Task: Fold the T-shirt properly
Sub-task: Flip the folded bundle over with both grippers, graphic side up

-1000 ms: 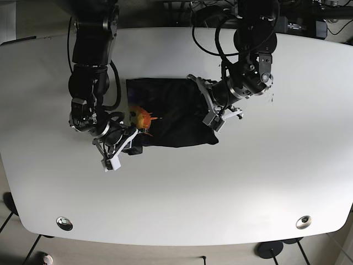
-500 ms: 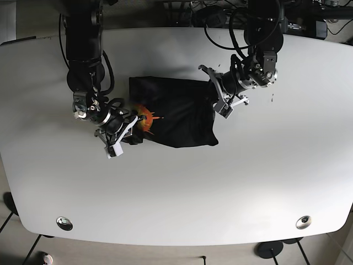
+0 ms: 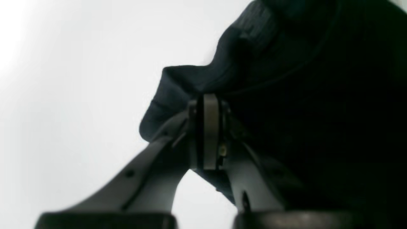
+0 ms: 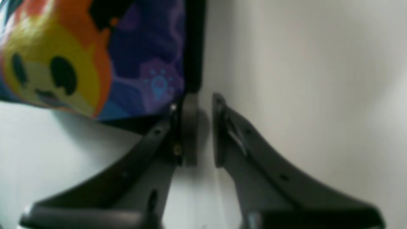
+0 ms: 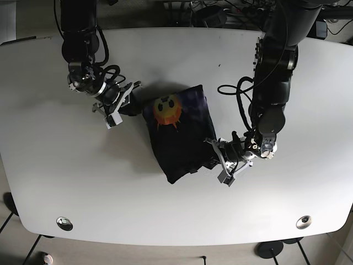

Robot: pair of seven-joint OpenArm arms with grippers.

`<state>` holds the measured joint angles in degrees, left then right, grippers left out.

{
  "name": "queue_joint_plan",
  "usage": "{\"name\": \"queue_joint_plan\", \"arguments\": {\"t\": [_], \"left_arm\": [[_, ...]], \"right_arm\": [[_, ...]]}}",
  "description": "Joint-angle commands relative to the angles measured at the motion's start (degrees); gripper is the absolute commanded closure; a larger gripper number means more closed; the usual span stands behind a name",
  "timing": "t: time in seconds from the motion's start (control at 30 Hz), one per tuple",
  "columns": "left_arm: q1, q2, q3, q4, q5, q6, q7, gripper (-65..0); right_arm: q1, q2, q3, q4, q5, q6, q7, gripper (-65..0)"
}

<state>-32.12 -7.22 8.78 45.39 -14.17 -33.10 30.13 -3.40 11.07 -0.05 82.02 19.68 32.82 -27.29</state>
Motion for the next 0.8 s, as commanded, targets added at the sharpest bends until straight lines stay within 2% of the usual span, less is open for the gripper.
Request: {"name": "queue_joint_plan", "arguments": {"t": [0.03, 0.2, 0.37, 0.47, 0.53, 0.57, 0.63, 0.7, 0.73, 0.8], "left_arm": [[-3.1, -0.4, -0.1, -0.1, -0.7, -0.3, -2.5, -1.1], [-3.2, -2.1, -0.3, 5.7, -0.7, -0.3, -3.3, -1.1], [2.5, -2.9, -0.3, 19.9, -0.6, 0.6, -3.2, -2.4], [8.4, -2.5, -0.2, 28.9, -0.6, 8.7, -3.4, -17.9], [13.3, -0.1, -0.1, 35.4, -0.6, 18.0, -3.4, -30.6], [15.4, 0.7, -0.1, 37.6, -0.6, 21.5, -3.4, -34.4], [19.0, 2.2, 0.6, 41.0, -0.6, 26.9, -3.4, -39.6], [21.3, 2.7, 4.0, 43.1, -0.4, 31.5, -3.5, -41.9], [22.4, 3.0, 6.9, 43.9, 1.3, 35.1, -3.5, -43.2], [23.3, 3.1, 10.6, 44.0, 4.0, 39.3, -4.3, -44.7]], "right_arm": [[-1.2, -1.4, 0.2, 3.7, 0.5, 0.19, 1.2, -7.3], [-4.1, -1.8, -0.1, 7.6, 1.0, 0.19, -1.3, -7.3], [-4.3, -1.6, 0.3, 9.5, 1.0, 0.19, -2.6, -7.3], [-3.9, -1.4, 0.3, 9.9, 0.9, 0.19, -2.6, -7.3], [-3.9, -1.4, 0.4, 9.9, 0.8, 0.19, -2.6, -7.3], [-3.9, -1.4, 1.2, 9.9, 0.9, 0.19, -2.6, -7.3], [-3.9, -1.8, 3.6, 9.6, 1.0, 0.19, -2.6, -7.3], [-3.9, -2.5, 5.1, 9.5, 0.9, 0.19, -2.6, -7.5], [-3.9, -2.6, 5.8, 9.5, 0.9, 0.19, -2.6, -7.5], [-3.9, -2.4, 6.7, 9.5, 1.0, 0.19, -2.6, -7.5]]}}
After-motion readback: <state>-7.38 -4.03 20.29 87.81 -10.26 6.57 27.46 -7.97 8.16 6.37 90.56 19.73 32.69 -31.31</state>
